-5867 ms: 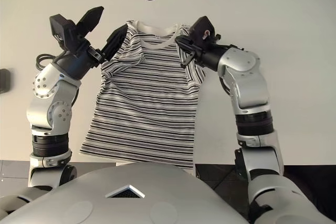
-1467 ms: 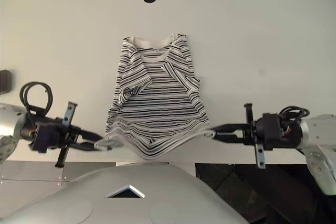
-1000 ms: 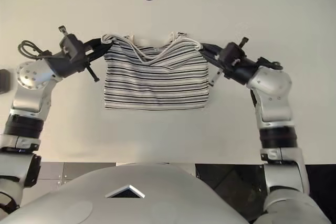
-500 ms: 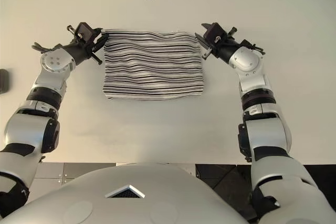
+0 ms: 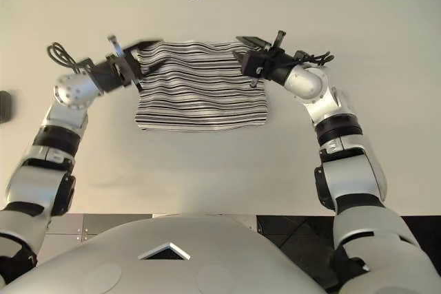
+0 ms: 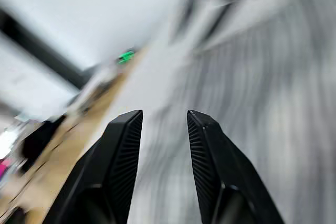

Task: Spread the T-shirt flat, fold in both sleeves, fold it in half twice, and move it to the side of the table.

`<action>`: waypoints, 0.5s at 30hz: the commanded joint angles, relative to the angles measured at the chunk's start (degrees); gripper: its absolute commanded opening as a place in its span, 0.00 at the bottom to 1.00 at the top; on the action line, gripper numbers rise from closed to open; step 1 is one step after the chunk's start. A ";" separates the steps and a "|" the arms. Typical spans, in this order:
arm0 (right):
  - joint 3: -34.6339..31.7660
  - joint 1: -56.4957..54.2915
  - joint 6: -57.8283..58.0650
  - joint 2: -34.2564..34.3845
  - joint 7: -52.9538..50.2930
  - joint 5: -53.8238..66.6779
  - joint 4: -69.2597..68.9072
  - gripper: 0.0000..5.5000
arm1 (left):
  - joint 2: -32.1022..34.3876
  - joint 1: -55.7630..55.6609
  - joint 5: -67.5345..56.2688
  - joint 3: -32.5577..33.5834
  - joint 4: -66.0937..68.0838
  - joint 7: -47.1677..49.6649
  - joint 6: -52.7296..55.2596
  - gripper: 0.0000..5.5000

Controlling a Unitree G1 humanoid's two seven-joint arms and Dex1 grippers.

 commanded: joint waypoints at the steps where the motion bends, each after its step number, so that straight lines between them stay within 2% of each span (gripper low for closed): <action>1: 3.39 2.49 0.47 -2.67 5.37 -2.07 -3.34 0.26 | 5.36 5.05 -0.50 -3.24 -11.82 -7.13 4.56 0.28; 6: 5.91 8.23 4.13 -7.25 19.27 2.50 -14.79 0.26 | 10.09 4.88 10.80 -5.84 -15.94 -7.40 5.98 0.28; 8: 7.20 12.41 8.40 -9.66 27.15 7.33 -23.51 0.26 | 11.19 0.94 23.07 -7.67 -12.01 0.31 4.10 0.28; 11: 10.01 19.65 19.29 -13.28 39.80 20.64 -40.62 0.26 | 12.77 -6.54 41.85 -13.07 -4.86 14.49 2.92 0.28; 15: 11.78 22.39 27.28 -10.62 43.09 28.62 -52.32 0.26 | 10.96 -15.72 61.69 -23.88 -1.88 32.67 2.25 0.28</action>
